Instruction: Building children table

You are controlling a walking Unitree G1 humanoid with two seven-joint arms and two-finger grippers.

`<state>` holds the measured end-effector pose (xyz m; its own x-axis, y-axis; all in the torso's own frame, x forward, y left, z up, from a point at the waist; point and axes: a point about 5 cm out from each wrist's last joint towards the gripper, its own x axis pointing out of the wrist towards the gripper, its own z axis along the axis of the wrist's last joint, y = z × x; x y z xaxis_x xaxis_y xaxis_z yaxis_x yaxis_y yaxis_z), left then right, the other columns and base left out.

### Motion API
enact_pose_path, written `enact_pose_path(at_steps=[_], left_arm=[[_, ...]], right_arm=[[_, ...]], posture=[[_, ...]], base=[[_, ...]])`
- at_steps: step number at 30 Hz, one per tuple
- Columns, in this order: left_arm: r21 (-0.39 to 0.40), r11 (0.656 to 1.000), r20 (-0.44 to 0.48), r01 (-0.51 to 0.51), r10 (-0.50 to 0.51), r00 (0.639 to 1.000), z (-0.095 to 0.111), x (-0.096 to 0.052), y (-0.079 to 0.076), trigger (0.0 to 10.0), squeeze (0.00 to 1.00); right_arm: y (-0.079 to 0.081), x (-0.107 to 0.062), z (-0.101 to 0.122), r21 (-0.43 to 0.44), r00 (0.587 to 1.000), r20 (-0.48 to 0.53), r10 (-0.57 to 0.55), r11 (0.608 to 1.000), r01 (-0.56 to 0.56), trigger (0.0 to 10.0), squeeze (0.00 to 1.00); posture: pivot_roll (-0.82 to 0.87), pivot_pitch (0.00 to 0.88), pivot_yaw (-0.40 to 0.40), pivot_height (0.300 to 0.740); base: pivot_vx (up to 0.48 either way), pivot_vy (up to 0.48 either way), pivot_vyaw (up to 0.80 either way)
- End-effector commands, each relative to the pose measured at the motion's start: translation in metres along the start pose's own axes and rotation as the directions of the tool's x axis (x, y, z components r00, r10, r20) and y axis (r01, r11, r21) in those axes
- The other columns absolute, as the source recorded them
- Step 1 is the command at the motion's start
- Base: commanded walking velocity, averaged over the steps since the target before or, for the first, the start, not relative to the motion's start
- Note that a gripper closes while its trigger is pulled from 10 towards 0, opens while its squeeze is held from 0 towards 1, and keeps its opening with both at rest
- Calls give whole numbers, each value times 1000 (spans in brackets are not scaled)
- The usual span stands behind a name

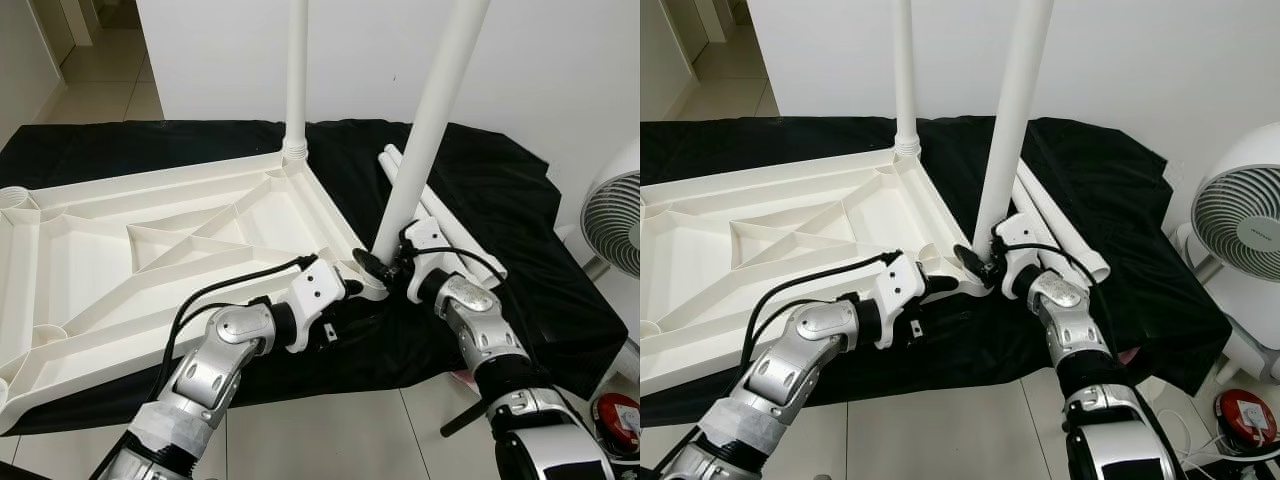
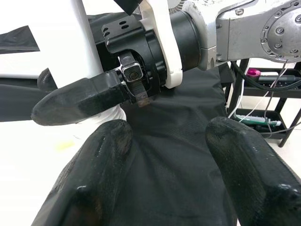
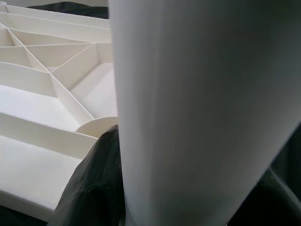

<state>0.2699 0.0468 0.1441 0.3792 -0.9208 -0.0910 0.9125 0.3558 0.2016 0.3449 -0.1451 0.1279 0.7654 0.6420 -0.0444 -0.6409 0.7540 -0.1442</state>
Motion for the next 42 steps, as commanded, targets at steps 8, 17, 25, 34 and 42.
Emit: enact_pose_path(at_steps=[8,17,25,34,42], left_arm=[[3,1000,-3,-18,18,1000,1,2,1,10000,0],[4,1000,-2,-19,19,1000,0,2,0,10000,0],[3,1000,-5,-7,7,1000,-1,2,-2,10000,0],[4,1000,-7,-2,2,1000,-2,2,-4,10000,0],[2,1000,-9,-1,1,1000,-2,2,-5,10000,0]], right_arm=[[1,-5,-16,10,996,-66,-65,998,66,10000,0],[7,-8,-16,65,958,-37,-285,956,287,10000,0],[19,-11,-19,121,877,-69,-475,869,480,10000,0],[44,-9,-11,171,747,-68,-662,730,662,10000,0],[48,-10,-2,217,731,-44,-681,707,673,10000,78]], posture=[[-65,0,-42,740],[-66,0,-53,740],[-67,0,-56,740],[-55,0,-63,740],[-58,0,-63,740]], base=[[0,0,0],[0,0,0],[0,0,0],[0,0,0],[0,0,0]])
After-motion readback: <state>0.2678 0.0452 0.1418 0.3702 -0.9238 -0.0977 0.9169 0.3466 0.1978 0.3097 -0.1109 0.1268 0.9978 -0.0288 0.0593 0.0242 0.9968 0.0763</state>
